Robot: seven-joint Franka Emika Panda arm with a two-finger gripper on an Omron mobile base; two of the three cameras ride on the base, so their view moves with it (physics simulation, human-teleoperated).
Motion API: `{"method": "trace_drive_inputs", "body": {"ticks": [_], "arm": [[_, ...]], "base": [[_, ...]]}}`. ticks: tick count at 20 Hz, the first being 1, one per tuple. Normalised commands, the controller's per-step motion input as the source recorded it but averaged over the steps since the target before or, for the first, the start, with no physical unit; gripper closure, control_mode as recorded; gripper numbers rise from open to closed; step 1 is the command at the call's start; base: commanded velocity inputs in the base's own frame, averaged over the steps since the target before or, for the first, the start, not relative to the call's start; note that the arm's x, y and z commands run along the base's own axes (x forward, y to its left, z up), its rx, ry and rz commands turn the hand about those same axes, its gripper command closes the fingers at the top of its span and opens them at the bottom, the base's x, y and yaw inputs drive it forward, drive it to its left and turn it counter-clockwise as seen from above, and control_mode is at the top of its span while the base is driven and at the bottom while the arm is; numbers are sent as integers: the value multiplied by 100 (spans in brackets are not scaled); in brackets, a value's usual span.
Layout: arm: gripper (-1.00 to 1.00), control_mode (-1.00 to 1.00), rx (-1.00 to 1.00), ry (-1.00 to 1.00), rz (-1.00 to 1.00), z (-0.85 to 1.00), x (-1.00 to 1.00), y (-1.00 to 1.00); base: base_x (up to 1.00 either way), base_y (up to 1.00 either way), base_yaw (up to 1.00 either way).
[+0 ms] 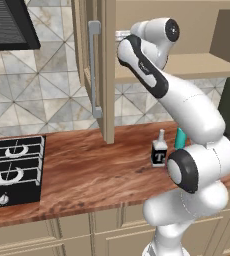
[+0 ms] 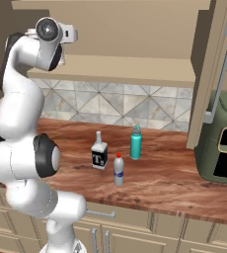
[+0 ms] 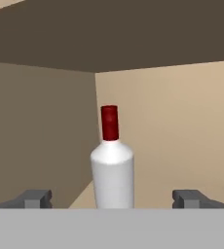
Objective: Sort all alcoholic drinks to one cabinet, and non-alcoholic drinks to the other.
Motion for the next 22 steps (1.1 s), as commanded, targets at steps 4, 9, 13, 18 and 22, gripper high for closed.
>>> {"method": "trace_drive_inputs", "body": {"ticks": [4,9,13,18,22], "arm": [[-100,-100,0,-2,0,0,-99,-23],[-100,-100,0,-2,0,0,-100,-26],[-100,-100,0,1,-7,0,-99,-23],[-100,-100,0,10,-14,-1,-83,-22],[-100,-100,0,19,-15,-18,-56,-20]], "base": [[0,0,0],[0,0,0],[0,0,0],[0,0,0],[0,0,0]]}}
